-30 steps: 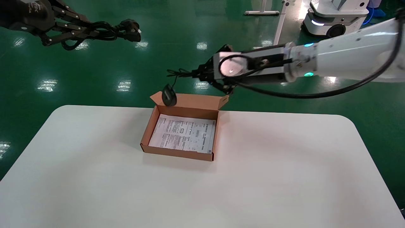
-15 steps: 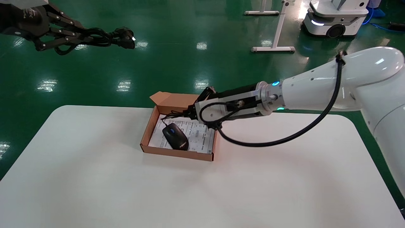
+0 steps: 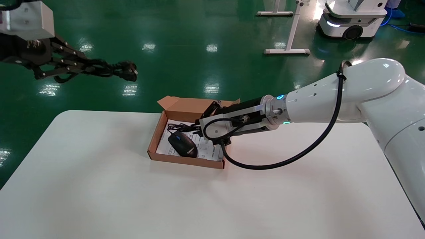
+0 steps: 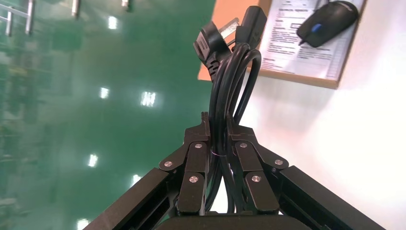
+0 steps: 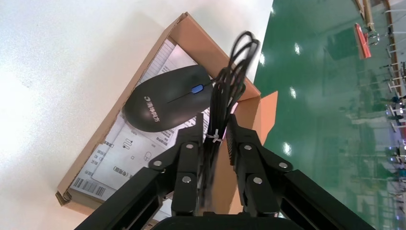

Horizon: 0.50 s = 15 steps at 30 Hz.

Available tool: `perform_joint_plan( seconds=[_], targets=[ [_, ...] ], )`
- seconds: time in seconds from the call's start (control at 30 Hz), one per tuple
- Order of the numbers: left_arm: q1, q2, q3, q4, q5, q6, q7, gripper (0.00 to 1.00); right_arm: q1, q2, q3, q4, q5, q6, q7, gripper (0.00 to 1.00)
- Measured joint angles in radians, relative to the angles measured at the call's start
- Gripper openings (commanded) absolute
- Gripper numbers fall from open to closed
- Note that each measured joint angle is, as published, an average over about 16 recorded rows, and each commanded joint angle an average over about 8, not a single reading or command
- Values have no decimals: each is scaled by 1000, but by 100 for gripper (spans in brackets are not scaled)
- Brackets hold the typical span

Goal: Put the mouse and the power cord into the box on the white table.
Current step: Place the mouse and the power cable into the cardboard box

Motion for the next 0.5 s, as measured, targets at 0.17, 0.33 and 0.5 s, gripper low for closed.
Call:
perform_joint_plan(
  seconds=[0.17, 0.33, 0.5],
  targets=[
    [32, 16, 7, 11, 10, 4, 0, 0, 10, 3, -25, -3, 26, 9, 4, 100],
    [79, 46, 7, 16, 9, -13, 3, 0, 43, 18, -33, -33, 54, 14, 4, 100],
    [146, 98, -2, 18, -4, -82, 2, 0, 97, 62, -25, -85, 82, 5, -5, 100]
  ],
)
